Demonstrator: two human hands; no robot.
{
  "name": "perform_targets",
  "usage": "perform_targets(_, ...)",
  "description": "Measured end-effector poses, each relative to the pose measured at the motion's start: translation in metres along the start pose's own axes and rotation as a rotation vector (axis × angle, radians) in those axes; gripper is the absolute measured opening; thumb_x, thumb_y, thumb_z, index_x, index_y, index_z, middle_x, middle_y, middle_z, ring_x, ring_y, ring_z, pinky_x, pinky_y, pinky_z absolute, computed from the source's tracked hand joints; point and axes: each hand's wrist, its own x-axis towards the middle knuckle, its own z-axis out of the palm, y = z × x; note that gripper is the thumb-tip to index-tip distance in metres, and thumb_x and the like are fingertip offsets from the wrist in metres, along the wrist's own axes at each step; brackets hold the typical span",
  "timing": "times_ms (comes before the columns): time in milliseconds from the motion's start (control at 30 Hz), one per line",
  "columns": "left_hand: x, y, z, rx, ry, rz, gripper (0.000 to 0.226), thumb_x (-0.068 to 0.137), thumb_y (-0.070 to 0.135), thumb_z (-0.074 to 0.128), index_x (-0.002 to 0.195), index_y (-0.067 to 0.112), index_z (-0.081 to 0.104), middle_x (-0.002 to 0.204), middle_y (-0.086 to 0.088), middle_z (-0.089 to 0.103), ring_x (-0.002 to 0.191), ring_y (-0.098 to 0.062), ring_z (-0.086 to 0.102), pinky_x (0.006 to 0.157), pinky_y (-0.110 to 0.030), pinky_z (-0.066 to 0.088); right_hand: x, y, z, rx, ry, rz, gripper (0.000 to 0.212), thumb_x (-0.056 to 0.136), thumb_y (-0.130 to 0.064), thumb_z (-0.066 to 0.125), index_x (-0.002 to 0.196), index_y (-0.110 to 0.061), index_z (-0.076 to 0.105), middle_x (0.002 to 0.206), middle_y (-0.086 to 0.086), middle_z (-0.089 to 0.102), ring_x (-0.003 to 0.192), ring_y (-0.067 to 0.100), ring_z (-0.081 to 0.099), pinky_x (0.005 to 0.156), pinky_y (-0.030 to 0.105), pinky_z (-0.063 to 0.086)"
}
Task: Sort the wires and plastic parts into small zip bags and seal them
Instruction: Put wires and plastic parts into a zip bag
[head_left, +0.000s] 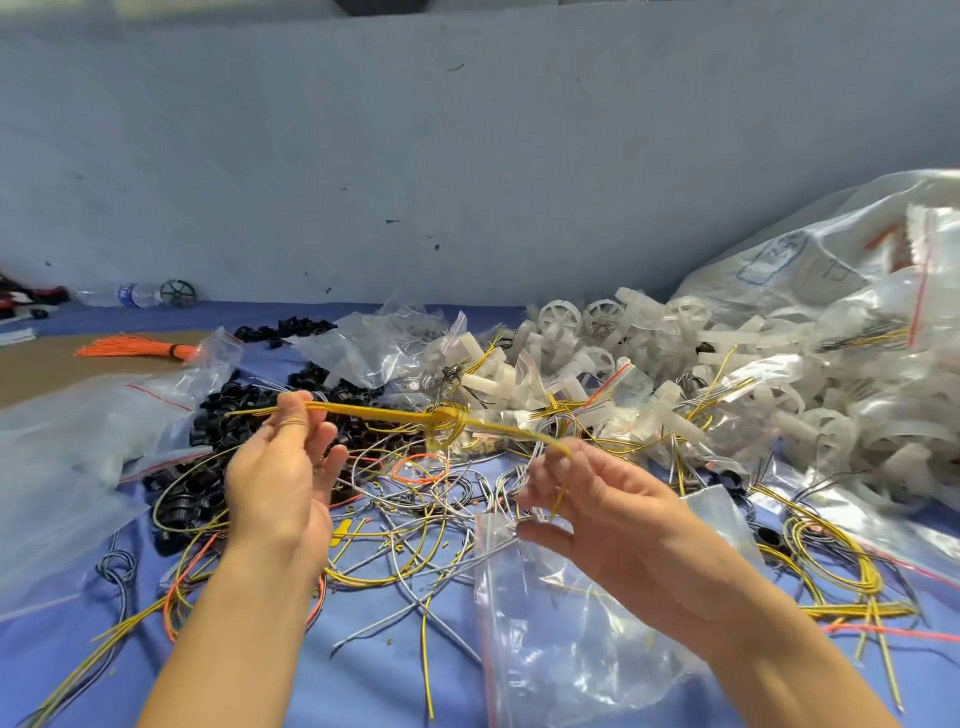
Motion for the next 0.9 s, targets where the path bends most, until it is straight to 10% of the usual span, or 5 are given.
perform_targets(200, -0.05, -0.019, 0.028, -0.091, -0.3, -0.218, 0.016, 0.077, 0.032, 0.067, 0.086, 0.02, 0.066, 0.077, 0.006, 0.072, 0.061, -0.003, 0.066, 0.054, -0.017, 0.054, 0.012, 0.008, 0.0, 0.114, 0.323, -0.085, 0.012, 0.08, -0.027, 0.068, 0.089, -0.02, 0.065, 0.087, 0.0, 0.065, 0.08, 0.015, 0.065, 0.078, 0.031, 0.053)
perform_targets(500, -0.084, -0.054, 0.049, -0.023, -0.552, -0.362, 0.034, 0.082, 0.03, 0.065, 0.112, 0.015, 0.058, 0.108, -0.008, 0.072, 0.107, -0.02, 0.067, 0.102, -0.039, 0.042, 0.023, 0.028, 0.003, -0.844, 0.701, -0.342, 0.004, 0.089, -0.031, 0.071, 0.086, -0.028, 0.069, 0.092, -0.008, 0.066, 0.086, 0.006, 0.065, 0.077, 0.028, 0.051)
perform_targets(700, -0.083, -0.054, 0.047, 0.124, -0.593, -0.27, 0.008, 0.086, 0.024, 0.063, 0.086, 0.022, 0.07, 0.11, -0.019, 0.071, 0.111, -0.03, 0.066, 0.107, -0.047, 0.041, 0.025, 0.027, 0.0, -1.04, 0.663, -0.326, 0.01, 0.087, -0.036, 0.071, 0.084, -0.026, 0.07, 0.094, -0.009, 0.06, 0.089, 0.009, 0.063, 0.08, 0.037, 0.052)
perform_targets(900, -0.074, -0.053, 0.032, 0.148, -0.622, -0.234, 0.027, 0.084, 0.025, 0.062, 0.106, 0.011, 0.055, 0.108, -0.018, 0.072, 0.104, -0.026, 0.069, 0.089, -0.032, 0.056, 0.026, 0.031, 0.004, -1.175, 0.585, -0.37, 0.015, 0.084, -0.03, 0.074, 0.081, -0.018, 0.066, 0.092, -0.004, 0.056, 0.087, 0.006, 0.057, 0.076, 0.025, 0.046)
